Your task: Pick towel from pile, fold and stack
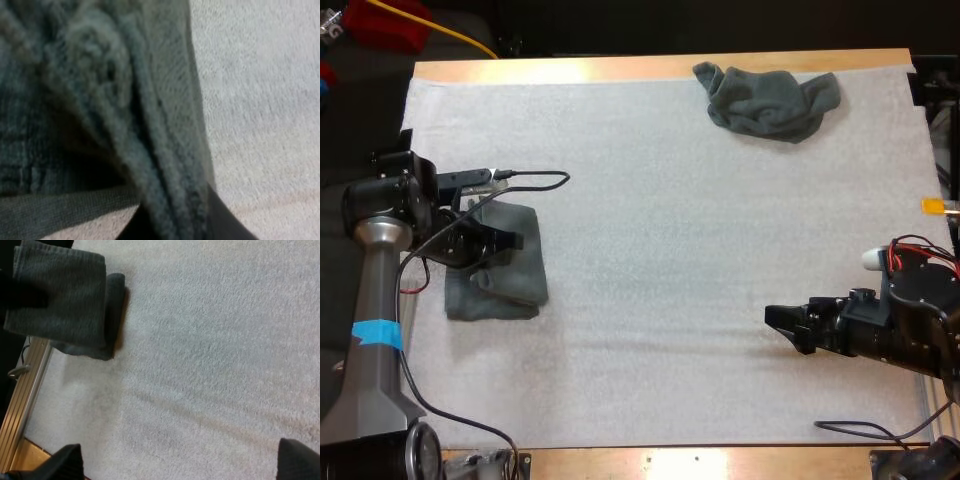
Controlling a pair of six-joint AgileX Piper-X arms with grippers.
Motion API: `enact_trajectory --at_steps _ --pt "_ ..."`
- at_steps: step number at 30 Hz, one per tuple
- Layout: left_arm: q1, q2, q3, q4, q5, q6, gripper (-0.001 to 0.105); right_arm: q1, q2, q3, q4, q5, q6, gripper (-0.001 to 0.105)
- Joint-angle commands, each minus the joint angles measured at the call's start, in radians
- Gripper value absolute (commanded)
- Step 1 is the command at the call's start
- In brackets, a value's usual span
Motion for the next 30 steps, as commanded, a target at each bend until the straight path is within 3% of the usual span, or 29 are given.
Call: enact_trajectory --at_steps 1,7,11,21,30 --pt "0.001 0.015 0.001 -0.012 0.006 0.008 0.0 -0.001 -0.011 -0.006 -0.004 -0.01 -0.004 0.074" --pt "0.001 0.079 0.002 -0.008 -0.015 0.013 0.0 -0.001 -0.011 -0.006 -0.004 -0.01 -0.004 0.074" --pt "0.001 0.082 0.005 -0.008 -0.15 0.013 0.0 -0.001 -0.011 -0.006 -0.004 -0.01 -0.004 0.074" --pt "0.001 0.087 0.007 -0.012 -0.316 0.013 0.001 -0.001 -0.011 -0.006 -0.004 -0.001 -0.004 0.074" --pt "0.001 0.107 0.053 -0.041 -0.355 0.006 0.031 -0.001 -0.011 -0.006 -0.004 -0.001 -0.004 0.074"
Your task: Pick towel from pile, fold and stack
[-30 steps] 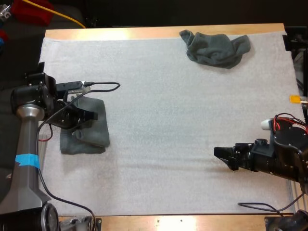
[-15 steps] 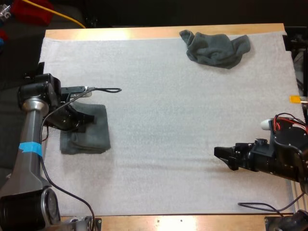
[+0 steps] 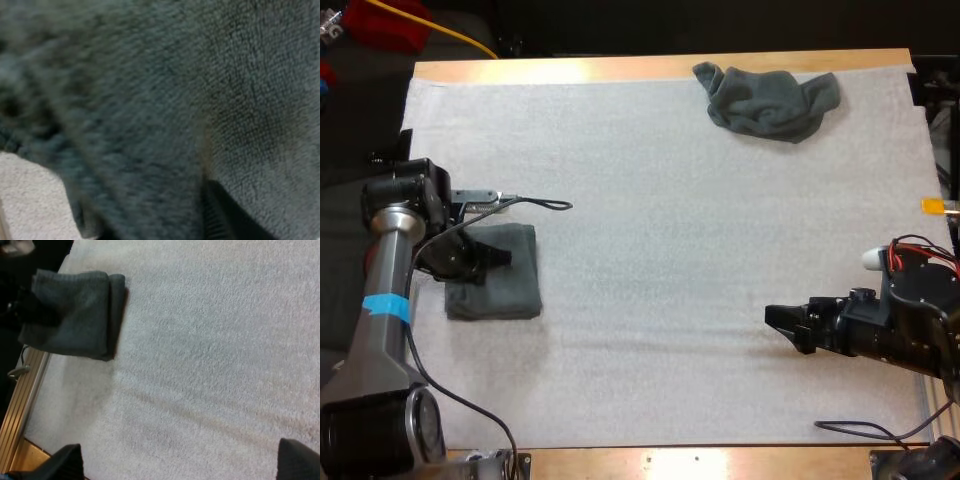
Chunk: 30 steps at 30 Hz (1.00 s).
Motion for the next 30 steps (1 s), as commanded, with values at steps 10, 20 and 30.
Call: enact_trajectory --at_steps 10,20,30 --pt "0.001 0.01 0.009 -0.013 -0.223 -0.028 0.068 -0.001 -0.011 -0.006 -0.004 -0.001 -0.004 0.074" --pt "0.001 -0.066 -0.079 0.007 -0.274 -0.053 0.068 -0.001 -0.011 -0.006 -0.004 -0.001 -0.006 0.074" --pt "-0.001 -0.187 -0.082 0.037 -0.051 -0.053 0.068 -0.001 -0.011 -0.006 -0.004 -0.001 -0.019 0.074"
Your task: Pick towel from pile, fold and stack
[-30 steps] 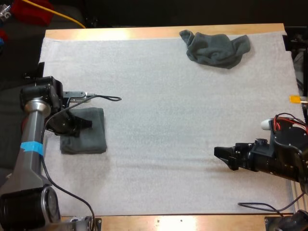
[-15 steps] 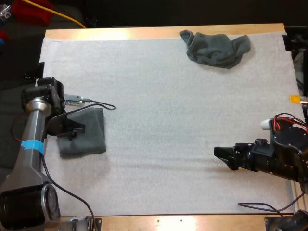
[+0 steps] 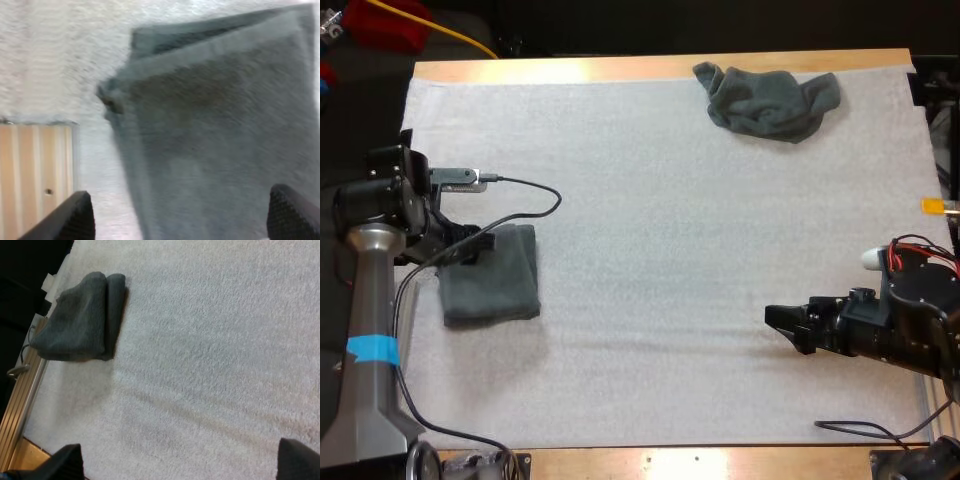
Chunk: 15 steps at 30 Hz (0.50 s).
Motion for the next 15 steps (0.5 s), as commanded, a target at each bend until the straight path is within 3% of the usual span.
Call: enact_trajectory --at_steps 1,8,15 --pt "-0.001 -0.014 -0.006 0.016 0.034 -0.008 0.068 -0.001 -0.011 -0.006 -0.002 -0.001 -0.011 0.074" --pt "-0.001 -0.025 -0.006 0.054 0.145 -0.026 0.068 -0.001 -0.011 -0.006 -0.002 -0.001 -0.011 0.074" --pt "-0.001 -0.025 -0.003 0.049 0.173 -0.033 0.068 -0.001 -0.011 -0.006 -0.002 -0.001 -0.011 0.074"
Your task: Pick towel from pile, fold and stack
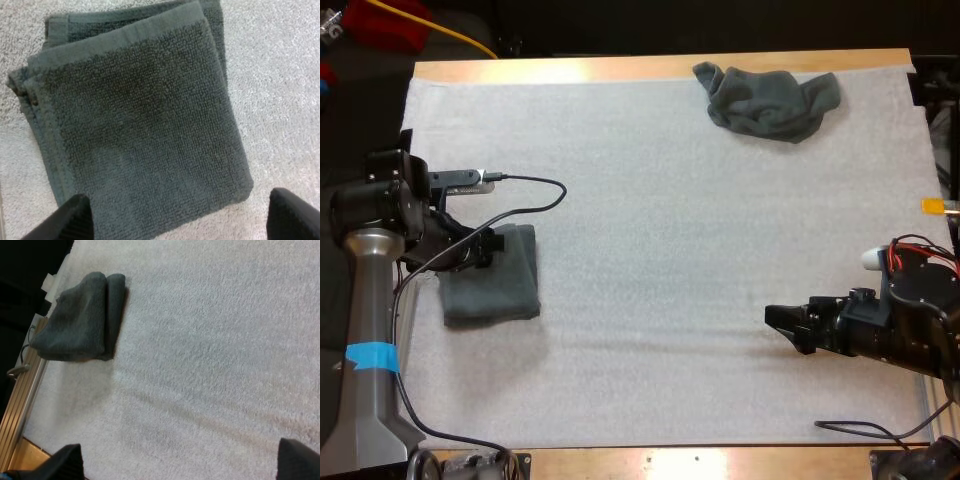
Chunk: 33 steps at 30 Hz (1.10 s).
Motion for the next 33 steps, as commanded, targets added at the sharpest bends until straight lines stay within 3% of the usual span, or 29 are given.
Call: enact_trajectory --at_steps 1,11,17,33 --pt "-0.001 -0.009 0.004 -0.002 0.008 -0.011 0.068 -0.001 -0.011 -0.006 -0.002 -0.001 -0.011 0.074" --pt "-0.001 -0.009 0.187 -0.133 0.006 -0.03 0.068 -0.001 -0.011 -0.006 -0.002 -0.001 -0.011 0.074" --pt "-0.001 -0.009 0.253 -0.204 -0.001 -0.038 0.068 -0.001 -0.011 -0.006 -0.002 -0.001 -0.011 0.074" --pt "-0.001 0.163 0.277 -0.233 -0.001 -0.037 0.068 -0.001 -0.011 -0.006 -0.002 -0.001 0.004 0.074"
